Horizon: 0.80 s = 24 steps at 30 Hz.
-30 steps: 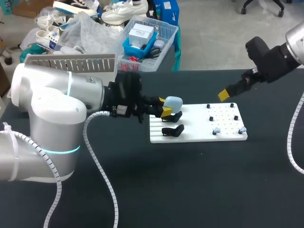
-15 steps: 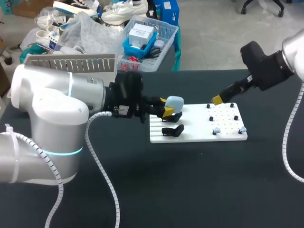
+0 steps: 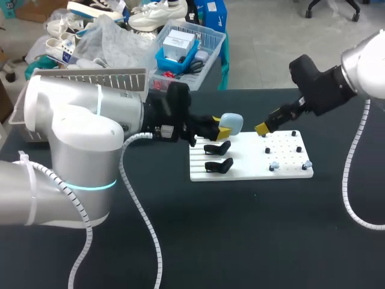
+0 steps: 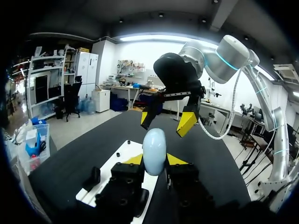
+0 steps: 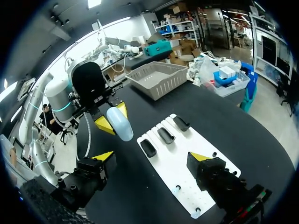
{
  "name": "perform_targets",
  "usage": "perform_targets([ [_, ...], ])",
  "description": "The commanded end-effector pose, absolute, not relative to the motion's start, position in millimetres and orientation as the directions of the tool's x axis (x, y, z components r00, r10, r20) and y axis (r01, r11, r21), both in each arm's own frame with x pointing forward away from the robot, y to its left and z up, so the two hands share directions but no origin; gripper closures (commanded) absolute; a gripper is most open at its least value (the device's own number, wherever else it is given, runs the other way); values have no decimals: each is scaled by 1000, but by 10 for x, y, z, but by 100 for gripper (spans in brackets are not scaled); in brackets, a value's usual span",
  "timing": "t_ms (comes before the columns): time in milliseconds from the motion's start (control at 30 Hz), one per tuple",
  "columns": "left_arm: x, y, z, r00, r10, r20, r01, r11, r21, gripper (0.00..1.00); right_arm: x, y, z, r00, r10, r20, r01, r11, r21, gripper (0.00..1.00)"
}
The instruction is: Pick up each earbud case from the left stands, insert the matching earbuds, close the lid, and place the case in the box.
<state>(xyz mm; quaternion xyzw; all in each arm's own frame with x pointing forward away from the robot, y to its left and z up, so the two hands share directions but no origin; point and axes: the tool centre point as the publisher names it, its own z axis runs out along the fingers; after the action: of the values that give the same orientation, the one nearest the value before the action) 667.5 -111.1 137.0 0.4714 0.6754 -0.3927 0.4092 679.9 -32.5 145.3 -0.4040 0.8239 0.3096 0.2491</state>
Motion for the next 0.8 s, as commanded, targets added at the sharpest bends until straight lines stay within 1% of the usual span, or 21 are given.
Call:
perform_targets([
  [33, 6686, -1171, 1353, -213, 312, -926, 959, 248, -137, 100, 6813, -280, 1442, -548, -513, -661, -822, 477, 311, 0],
  [200, 6717, -1198, 1343, -189, 319, -929, 962, 252, -109, 100, 6797, -259, 1440, -549, -509, -663, -820, 480, 311, 0],
  [267, 6709, -1201, 1342, -200, 317, -927, 961, 249, -122, 100, 6793, -253, 1441, -547, -501, -670, -820, 482, 309, 0],
  [800, 6642, -1282, 1289, -152, 336, -930, 972, 224, -78, 100, 6802, -240, 1436, -550, -499, -670, -818, 484, 311, 0],
])
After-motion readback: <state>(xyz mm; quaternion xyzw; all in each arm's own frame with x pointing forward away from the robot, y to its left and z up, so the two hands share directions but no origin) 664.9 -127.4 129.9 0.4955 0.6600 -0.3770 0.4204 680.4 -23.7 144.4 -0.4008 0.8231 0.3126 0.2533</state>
